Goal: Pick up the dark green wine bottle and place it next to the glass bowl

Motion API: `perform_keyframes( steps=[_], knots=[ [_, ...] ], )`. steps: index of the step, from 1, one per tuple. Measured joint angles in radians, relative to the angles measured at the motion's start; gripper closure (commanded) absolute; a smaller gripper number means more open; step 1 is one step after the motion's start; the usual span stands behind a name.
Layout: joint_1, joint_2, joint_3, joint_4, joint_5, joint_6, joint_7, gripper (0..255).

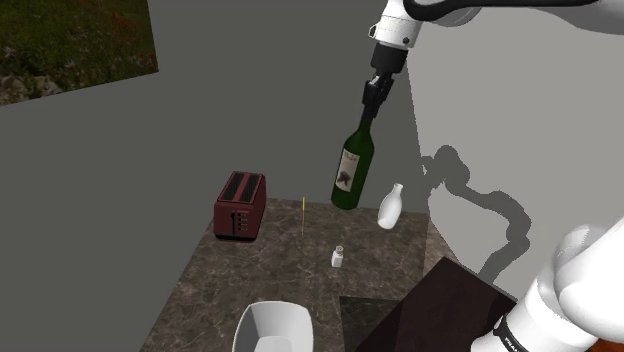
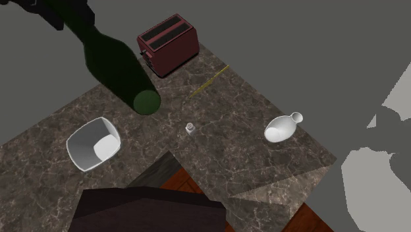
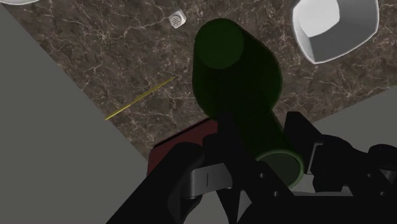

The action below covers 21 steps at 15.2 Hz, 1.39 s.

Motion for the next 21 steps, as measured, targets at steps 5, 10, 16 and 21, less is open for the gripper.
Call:
perform_keyframes(
  steps=[5,10,16,21],
  knots=[
    [0.037,-0.105,0.064,-0.102,0.013,-0.004,0.098,255],
    [0.076,-0.174,0.135,-0.154,0.035,-0.021,0.2,255],
    [0.088,-0.199,0.157,-0.231,0.045,0.03,0.23,255],
    [0.091,-0.21,0.161,-0.31,0.048,0.099,0.232,255]
  ],
)
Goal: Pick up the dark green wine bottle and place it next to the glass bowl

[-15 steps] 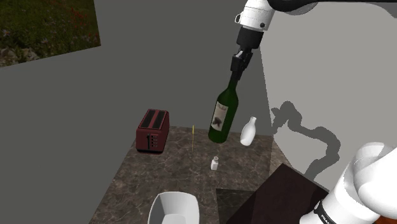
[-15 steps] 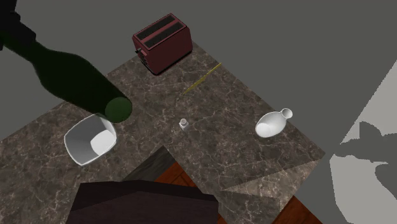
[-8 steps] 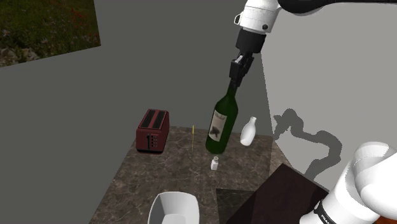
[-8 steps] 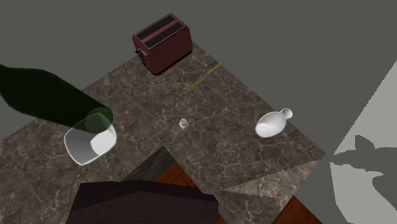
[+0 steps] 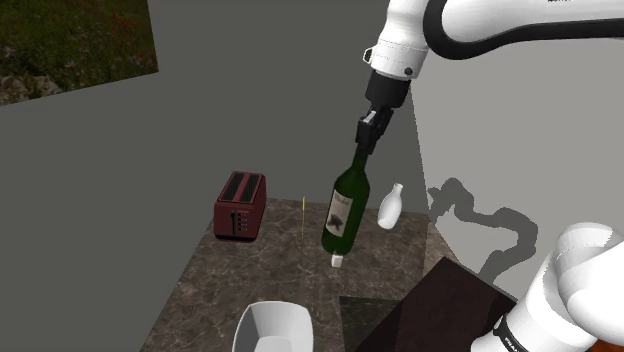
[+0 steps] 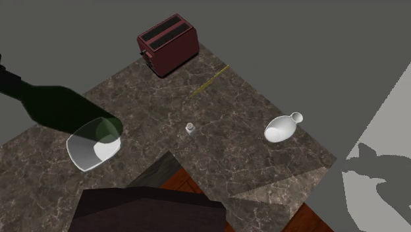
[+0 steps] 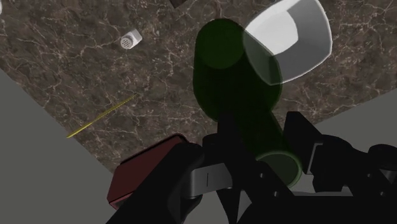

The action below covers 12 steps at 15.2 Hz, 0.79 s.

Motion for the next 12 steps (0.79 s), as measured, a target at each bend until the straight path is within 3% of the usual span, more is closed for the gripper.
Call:
perform_keyframes(
  steps=[12],
  knots=[
    [0.003,0.004,0.008,-0.153,0.004,0.157,0.003,255]
  ],
)
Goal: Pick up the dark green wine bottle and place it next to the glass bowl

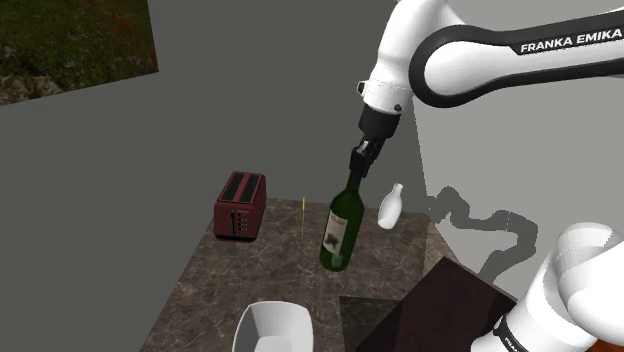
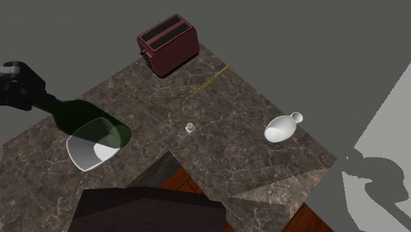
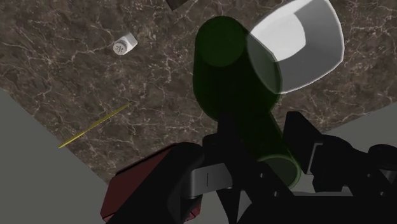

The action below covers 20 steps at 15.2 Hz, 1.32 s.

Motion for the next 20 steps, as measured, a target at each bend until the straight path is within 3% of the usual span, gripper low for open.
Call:
perform_keyframes(
  steps=[20],
  knots=[
    [-0.001,0.084,0.022,-0.204,-0.005,0.287,0.017,255]
  ],
)
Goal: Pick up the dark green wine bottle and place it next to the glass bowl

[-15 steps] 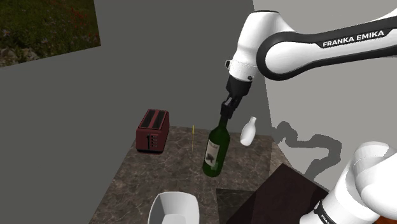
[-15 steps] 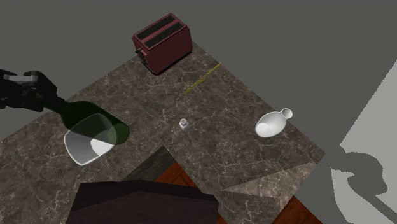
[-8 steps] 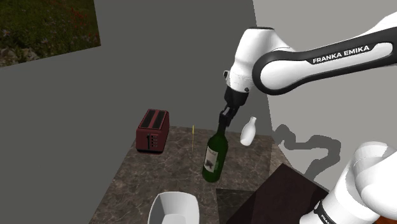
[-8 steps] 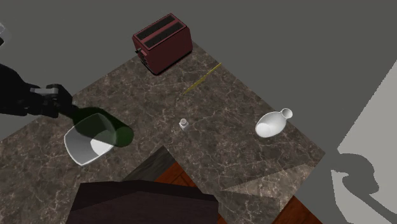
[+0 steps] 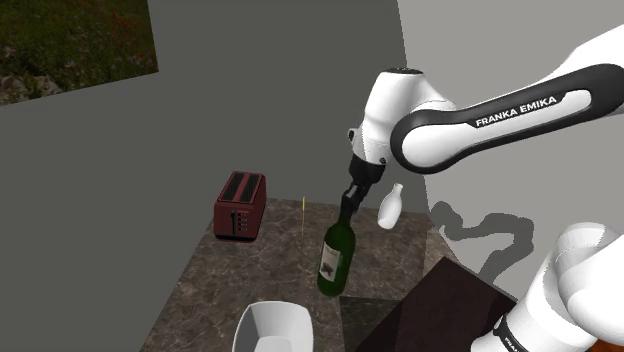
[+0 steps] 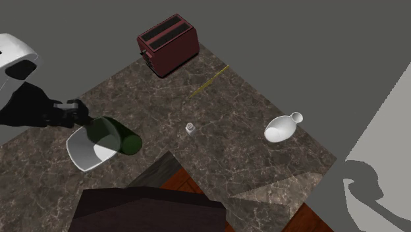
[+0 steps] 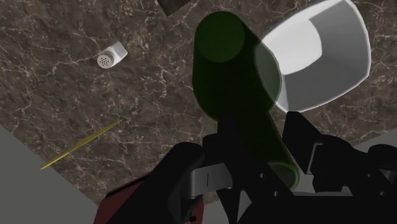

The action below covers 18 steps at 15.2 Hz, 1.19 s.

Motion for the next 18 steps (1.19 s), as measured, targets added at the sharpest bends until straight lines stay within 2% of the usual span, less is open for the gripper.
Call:
perform_keyframes(
  steps=[18],
  knots=[
    [-0.018,0.178,0.027,-0.111,-0.046,0.286,0.046,255]
  ],
)
